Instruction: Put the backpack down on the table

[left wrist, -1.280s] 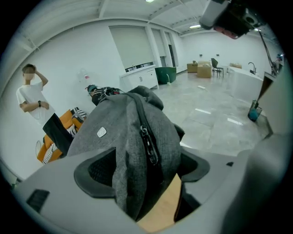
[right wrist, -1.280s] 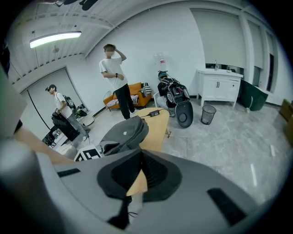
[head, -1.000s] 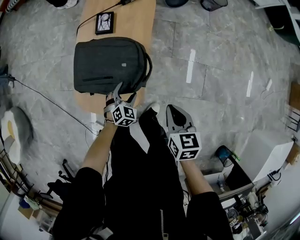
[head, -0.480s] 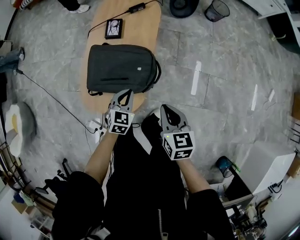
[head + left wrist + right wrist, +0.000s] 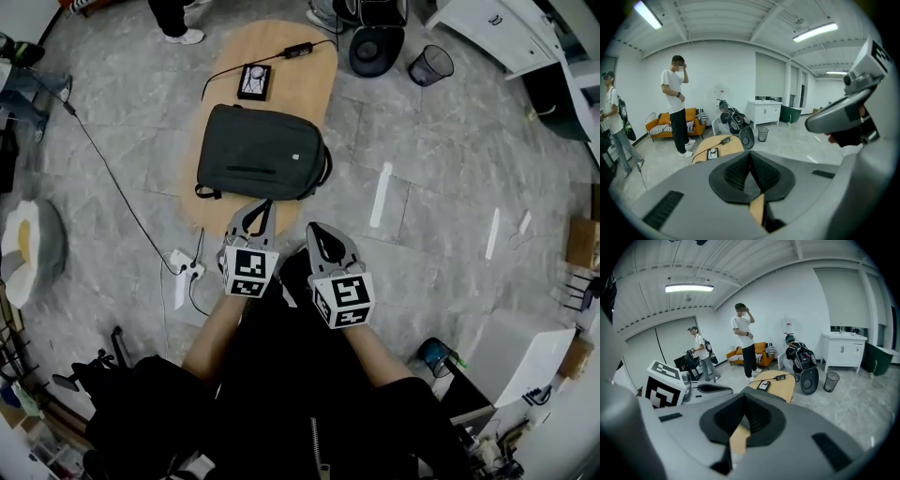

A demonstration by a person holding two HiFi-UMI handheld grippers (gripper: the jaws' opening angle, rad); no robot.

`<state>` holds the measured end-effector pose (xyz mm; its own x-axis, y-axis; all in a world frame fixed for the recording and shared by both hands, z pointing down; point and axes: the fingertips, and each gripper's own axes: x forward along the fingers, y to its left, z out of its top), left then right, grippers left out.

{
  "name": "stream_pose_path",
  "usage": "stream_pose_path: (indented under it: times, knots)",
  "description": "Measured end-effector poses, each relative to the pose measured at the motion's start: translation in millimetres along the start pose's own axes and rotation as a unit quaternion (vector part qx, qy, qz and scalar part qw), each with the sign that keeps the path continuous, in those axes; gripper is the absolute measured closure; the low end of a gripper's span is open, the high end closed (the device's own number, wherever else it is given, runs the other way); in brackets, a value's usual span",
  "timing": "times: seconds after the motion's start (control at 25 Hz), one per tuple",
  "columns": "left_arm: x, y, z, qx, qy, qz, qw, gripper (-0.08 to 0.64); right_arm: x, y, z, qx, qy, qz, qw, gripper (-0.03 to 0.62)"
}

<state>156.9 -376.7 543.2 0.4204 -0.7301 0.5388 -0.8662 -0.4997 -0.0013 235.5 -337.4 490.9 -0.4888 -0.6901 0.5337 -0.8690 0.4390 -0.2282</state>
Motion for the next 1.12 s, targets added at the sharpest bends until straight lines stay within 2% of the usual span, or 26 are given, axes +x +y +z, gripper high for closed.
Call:
stream_pose_path:
  times: [0.2, 0.6, 0.76, 1.12]
  knots:
    - [-46, 30, 8, -0.025, -0.028, 0.024, 0.9990, 0.545, 5, 45, 13, 0.002, -0.016, 0.007, 1.000, 0.583]
    - [-132, 75, -15, -0.040, -0.047, 0.064, 0.9961, 0.545, 12, 125, 22, -0.027, -0.046, 0.026, 0.998, 0.583]
    - [-154, 81, -16, -0.043, -0.062, 0.074, 0.9944, 0.545, 8, 141, 19, -0.035, -0.057, 0.029, 0.997, 0.583]
    - [-176, 95, -31, -0.049, -0.065, 0.083, 0.9932, 0.545, 9, 165, 10, -0.040, -0.059, 0.038, 0.997, 0.583]
